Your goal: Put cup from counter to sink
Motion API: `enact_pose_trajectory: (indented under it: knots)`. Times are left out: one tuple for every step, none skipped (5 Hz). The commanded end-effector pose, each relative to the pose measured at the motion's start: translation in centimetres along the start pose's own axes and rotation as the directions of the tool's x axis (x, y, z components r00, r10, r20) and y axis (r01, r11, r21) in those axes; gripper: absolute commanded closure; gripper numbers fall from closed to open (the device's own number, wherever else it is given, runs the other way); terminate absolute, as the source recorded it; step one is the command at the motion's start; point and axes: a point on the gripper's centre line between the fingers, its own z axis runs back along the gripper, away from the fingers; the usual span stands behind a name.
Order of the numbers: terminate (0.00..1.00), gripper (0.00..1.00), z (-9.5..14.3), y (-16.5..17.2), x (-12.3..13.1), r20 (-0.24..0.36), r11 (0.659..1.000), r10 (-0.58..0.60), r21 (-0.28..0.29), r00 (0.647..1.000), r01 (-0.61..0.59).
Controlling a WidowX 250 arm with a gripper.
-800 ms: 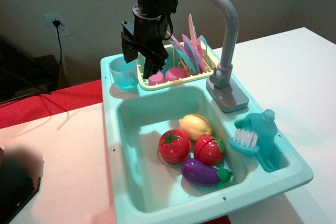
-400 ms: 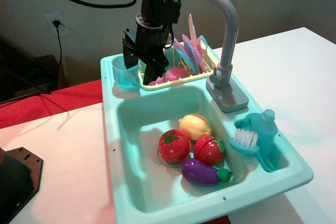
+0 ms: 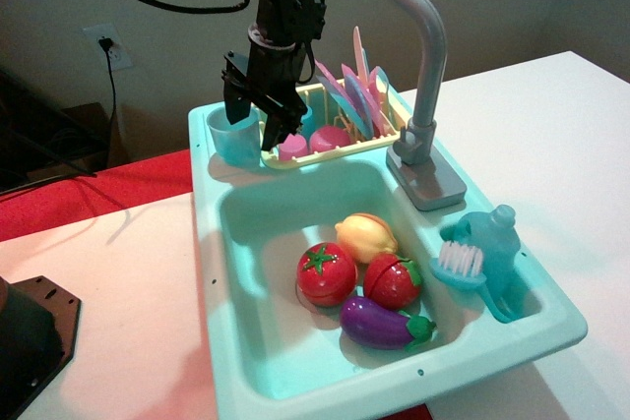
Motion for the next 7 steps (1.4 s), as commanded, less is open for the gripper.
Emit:
enact_pose_trajectory:
  knots:
    - [0.0,0.0,0.0,0.8,0.0,0.029,1.0,-0.001,0.01,1.0,0.001]
    - [0.0,1.0,-0.4,0.1,-0.8,0.038,1.0,-0.023,0.008,0.999,0.023]
    - [0.0,1.0,-0.5,-0.1,-1.1,0.041,1.0,-0.021,0.012,0.999,0.02]
    - [0.0,1.0,-0.4,-0.4,-1.4,0.046,1.0,-0.021,0.013,0.999,0.02]
    - [0.0,1.0,-0.2,-1.2,-1.8,0.056,0.999,-0.046,0.009,0.997,0.045]
    - [0.0,1.0,0.8,-3.9,-2.5,0.082,0.991,-0.13,0.001,0.988,0.13]
    - [0.0,1.0,2.2,-6.6,-2.8,0.108,0.98,-0.195,-0.009,0.975,0.197]
